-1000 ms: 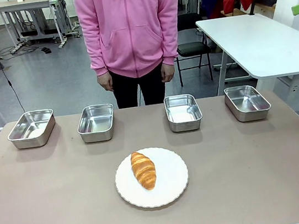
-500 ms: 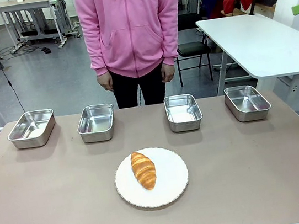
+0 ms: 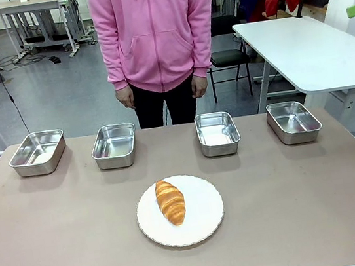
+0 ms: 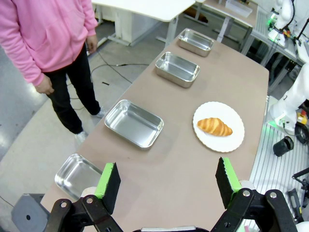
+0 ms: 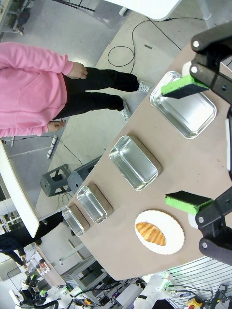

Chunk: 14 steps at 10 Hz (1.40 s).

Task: Place the bread in the container.
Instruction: Place the Butter Roll into the Airtight Container indicated by the human.

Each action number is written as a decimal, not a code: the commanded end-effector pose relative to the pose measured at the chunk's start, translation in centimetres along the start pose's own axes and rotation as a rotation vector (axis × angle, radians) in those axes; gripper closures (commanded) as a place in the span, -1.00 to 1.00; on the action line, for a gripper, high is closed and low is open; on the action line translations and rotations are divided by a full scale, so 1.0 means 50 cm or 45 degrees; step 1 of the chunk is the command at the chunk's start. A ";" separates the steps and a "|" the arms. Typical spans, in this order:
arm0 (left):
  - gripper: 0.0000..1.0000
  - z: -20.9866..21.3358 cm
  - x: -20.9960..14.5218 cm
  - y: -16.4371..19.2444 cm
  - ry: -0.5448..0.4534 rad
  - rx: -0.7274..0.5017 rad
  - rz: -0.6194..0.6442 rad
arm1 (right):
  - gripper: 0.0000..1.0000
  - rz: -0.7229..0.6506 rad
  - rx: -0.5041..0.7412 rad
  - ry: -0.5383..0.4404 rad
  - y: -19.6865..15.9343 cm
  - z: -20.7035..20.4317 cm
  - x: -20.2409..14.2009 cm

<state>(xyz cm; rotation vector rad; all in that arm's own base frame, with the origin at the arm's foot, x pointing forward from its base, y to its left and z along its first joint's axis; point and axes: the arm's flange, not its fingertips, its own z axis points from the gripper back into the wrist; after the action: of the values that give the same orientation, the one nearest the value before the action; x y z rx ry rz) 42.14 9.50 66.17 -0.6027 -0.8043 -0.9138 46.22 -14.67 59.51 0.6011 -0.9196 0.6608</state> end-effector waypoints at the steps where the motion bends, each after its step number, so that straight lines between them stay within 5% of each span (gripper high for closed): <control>1: -1.00 0.000 0.001 -0.003 -0.004 -0.003 -0.012 | -1.00 0.006 0.000 -0.009 0.005 -0.001 0.002; 14: -1.00 0.000 0.001 -0.003 -0.004 -0.003 -0.012 | -1.00 0.006 0.000 -0.009 0.005 -0.001 0.002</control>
<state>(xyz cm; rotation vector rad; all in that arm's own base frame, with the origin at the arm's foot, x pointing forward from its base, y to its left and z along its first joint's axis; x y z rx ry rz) 42.14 9.50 66.16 -0.6027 -0.8043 -0.9138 46.22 -14.67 59.51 0.6011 -0.9196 0.6609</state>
